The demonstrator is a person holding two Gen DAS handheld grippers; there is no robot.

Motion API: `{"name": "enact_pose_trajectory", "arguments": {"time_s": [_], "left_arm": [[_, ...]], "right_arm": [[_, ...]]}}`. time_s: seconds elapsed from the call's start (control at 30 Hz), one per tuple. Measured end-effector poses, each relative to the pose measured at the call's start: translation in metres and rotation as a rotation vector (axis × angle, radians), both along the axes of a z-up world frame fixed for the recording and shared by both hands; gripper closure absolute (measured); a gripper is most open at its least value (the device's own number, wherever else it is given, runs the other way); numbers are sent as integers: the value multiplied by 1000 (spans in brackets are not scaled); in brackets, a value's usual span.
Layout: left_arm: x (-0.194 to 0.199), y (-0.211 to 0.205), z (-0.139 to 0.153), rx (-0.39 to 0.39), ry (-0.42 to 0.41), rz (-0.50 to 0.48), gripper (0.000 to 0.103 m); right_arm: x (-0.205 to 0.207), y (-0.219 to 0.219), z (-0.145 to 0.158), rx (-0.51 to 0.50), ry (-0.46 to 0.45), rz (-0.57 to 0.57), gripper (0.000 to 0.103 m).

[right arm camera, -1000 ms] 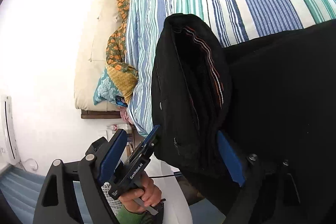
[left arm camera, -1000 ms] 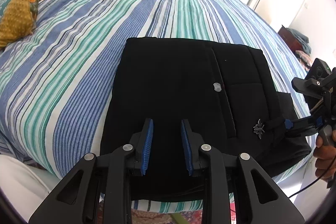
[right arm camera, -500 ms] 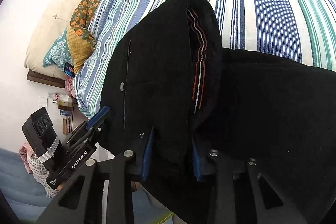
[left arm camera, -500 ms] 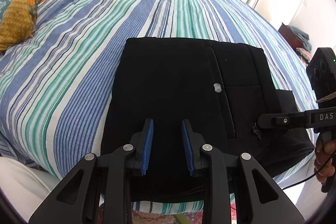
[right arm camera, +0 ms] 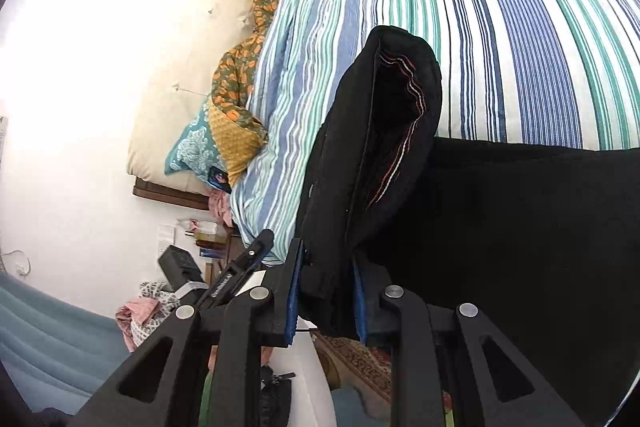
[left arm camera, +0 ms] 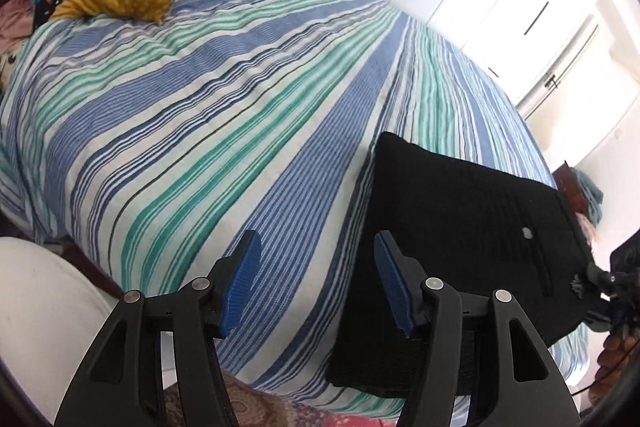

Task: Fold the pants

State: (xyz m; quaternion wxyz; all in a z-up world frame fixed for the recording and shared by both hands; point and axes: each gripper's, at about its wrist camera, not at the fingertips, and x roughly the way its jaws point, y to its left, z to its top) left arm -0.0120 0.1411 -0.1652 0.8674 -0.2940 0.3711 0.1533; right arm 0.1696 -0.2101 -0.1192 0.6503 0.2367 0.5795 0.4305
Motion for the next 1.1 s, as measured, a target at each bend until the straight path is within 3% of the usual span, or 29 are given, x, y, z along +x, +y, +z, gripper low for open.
{"name": "enact_pose_trajectory", "arguments": {"time_s": [0.2,0.33,0.47,0.63,0.73,0.8,0.93,1.03,1.1], "left_arm": [[5,-7,0,33,11,-26,43],[8,-17,2,55,17,-62,43],[13,-32,4,91,23,-117,43],[23,-70,7,183,50,-245,43],[27,-92,12,234,63,-313,43],[29,-103,19,266,58,-340,43],[38,-128,26,322,53,-398,42],[47,-150,17,358,106,-454,42],[52,-162,5,401,177,-482,42]], "right_arm": [[-4,-42,45,42,-71,-25,81],[-9,-84,52,6,-84,-64,81],[-15,-129,24,-38,-22,-128,81],[-28,-159,-38,-159,28,-192,81],[-29,-166,-46,-182,4,-213,75],[-24,-165,-37,-201,-7,-217,59],[-8,-156,23,-364,-239,-215,59],[7,-129,63,-317,-374,-172,59],[13,-104,73,-268,-433,-132,59]]}}
